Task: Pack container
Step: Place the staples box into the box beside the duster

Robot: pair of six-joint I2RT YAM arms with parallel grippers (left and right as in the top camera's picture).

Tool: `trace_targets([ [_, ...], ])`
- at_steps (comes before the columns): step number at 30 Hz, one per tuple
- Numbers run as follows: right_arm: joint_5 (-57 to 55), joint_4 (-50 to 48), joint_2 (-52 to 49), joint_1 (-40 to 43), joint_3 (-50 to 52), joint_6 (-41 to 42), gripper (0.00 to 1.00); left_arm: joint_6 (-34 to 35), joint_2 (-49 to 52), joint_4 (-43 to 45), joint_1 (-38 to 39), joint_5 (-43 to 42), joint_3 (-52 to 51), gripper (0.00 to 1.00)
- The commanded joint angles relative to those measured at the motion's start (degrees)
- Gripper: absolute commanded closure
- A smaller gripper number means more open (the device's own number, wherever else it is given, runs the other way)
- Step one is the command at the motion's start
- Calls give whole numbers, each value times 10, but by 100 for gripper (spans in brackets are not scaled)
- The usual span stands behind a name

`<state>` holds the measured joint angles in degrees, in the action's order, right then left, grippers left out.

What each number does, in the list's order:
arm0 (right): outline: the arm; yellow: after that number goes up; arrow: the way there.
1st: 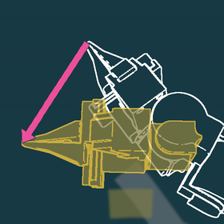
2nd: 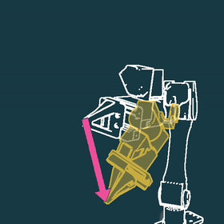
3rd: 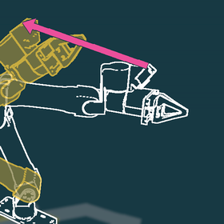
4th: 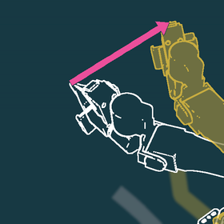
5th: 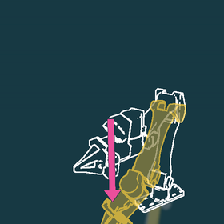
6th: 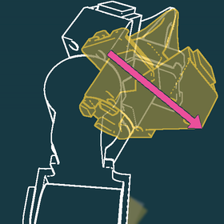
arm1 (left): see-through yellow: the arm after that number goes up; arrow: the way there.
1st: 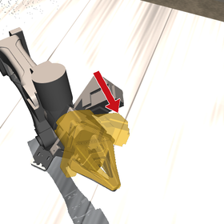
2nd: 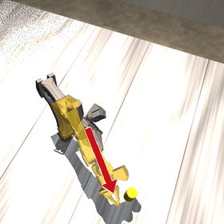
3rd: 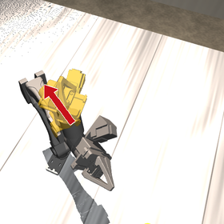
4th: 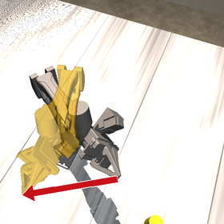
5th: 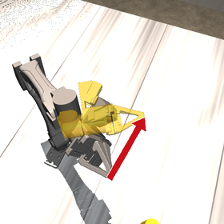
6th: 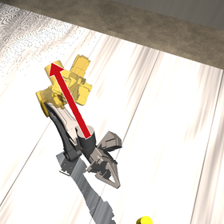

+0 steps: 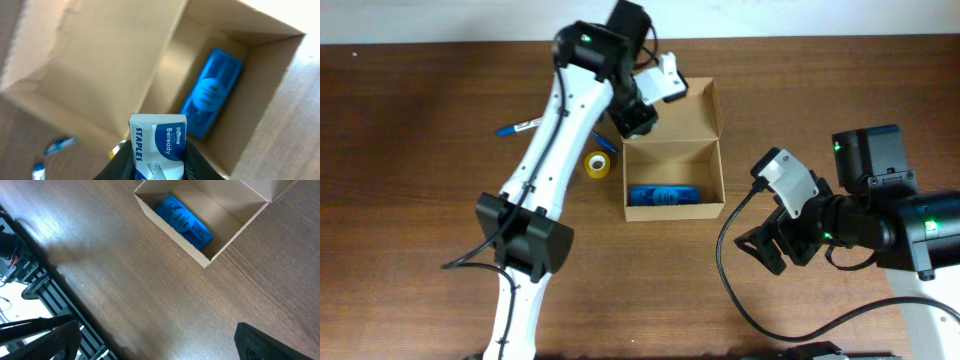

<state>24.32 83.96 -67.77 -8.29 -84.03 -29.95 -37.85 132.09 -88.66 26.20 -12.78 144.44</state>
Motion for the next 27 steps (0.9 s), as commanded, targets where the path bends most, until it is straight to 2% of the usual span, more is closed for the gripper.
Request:
trace_targets([
  [1, 5, 0, 2, 1, 2, 4, 1, -12, -39, 9, 16, -21, -32, 79],
  [4, 5, 0, 2, 1, 2, 4, 1, -12, -105, 73, 28, -21, -153, 79],
  [6, 5, 0, 2, 1, 2, 4, 1, -6, -193, 170, 31, -21, -317, 78],
  [7, 5, 0, 2, 1, 2, 4, 1, 9, -212, 196, 35, -21, -354, 78],
  [12, 5, 0, 2, 1, 2, 4, 1, 124, -223, 287, 77, -30, -416, 78],
  [15, 5, 0, 2, 1, 2, 4, 1, 250, -219, 361, 102, -29, -450, 78],
  [18, 5, 0, 2, 1, 2, 4, 1, 379, -194, 398, 121, -29, -452, 79],
  [21, 5, 0, 2, 1, 2, 4, 1, 470, -171, 421, 132, -25, -452, 78],
  [24, 5, 0, 2, 1, 2, 4, 1, 616, -149, 432, 134, 21, -452, 78],
  [27, 5, 0, 2, 1, 2, 4, 1, 692, -139, 433, 135, 54, -452, 78],
])
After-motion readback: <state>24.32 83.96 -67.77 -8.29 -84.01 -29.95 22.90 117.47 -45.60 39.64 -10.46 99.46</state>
